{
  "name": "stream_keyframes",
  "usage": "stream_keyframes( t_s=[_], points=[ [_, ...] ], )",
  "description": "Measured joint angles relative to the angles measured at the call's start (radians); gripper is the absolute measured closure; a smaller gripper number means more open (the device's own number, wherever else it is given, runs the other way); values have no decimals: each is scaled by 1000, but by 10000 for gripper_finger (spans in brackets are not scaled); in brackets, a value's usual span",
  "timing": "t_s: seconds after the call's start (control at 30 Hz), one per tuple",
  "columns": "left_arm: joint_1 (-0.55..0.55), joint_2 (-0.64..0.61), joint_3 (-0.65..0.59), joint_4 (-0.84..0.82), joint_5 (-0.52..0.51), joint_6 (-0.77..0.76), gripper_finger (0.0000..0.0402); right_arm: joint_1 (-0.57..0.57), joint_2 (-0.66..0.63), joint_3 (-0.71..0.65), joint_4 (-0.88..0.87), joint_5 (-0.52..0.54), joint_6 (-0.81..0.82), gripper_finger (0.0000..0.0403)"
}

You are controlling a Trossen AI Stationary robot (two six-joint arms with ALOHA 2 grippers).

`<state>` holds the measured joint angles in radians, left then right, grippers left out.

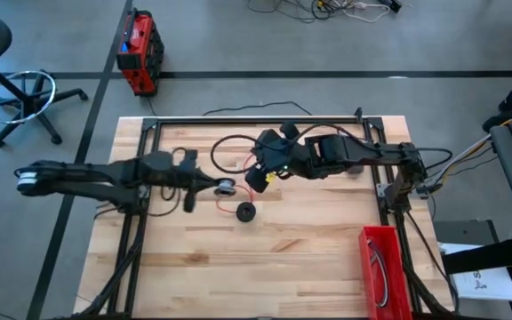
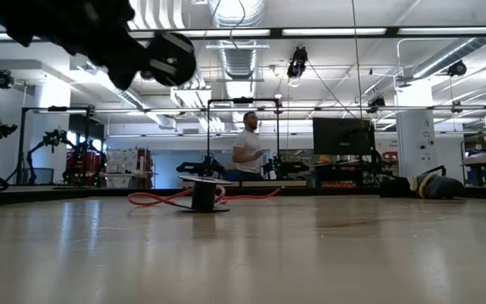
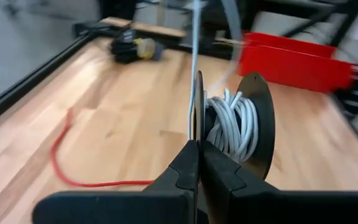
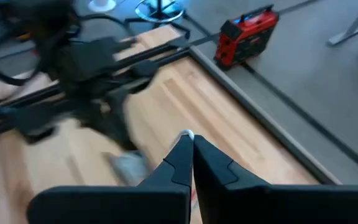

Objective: Coil cords
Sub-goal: Coil the white wire onto the spool

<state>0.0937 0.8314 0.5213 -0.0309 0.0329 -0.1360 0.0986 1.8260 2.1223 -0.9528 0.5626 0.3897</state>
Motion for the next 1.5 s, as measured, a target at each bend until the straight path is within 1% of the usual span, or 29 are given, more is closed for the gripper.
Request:
stream_keyframes(
  t_s=[0.17,0.23,0.33,0.4,0.5,0.67,0.87,0.97,1.07,1.13,1.27,1.5],
  points=[
    [0,163,0,141,-145,-90,401,0,26,0,4,-68,25,403],
    [0,221,0,193,-190,-115,401,1,40,0,4,-74,31,403],
    [0,281,0,227,-203,-106,401,1,44,-1,-12,-76,32,403],
    [-1,298,0,229,-201,-90,401,0,43,-1,-33,-70,34,403],
    [0,300,0,224,-199,-86,401,1,37,-1,-64,-65,46,403],
    [0,271,0,200,-199,-71,401,1,27,0,-67,-64,50,403],
    [0,197,0,138,-210,-62,401,16,26,0,-133,-63,99,403],
    [0,146,0,114,-234,-56,401,28,26,0,-187,-63,139,403],
    [0,99,0,108,-236,-56,401,39,26,0,-206,-63,159,403],
    [0,76,0,96,-236,-56,401,41,26,0,-199,-63,160,403],
    [-1,68,0,85,-233,-54,401,41,25,0,-148,-62,135,403],
    [-2,146,0,102,-208,-58,401,36,24,0,49,-64,0,403]
  ],
)
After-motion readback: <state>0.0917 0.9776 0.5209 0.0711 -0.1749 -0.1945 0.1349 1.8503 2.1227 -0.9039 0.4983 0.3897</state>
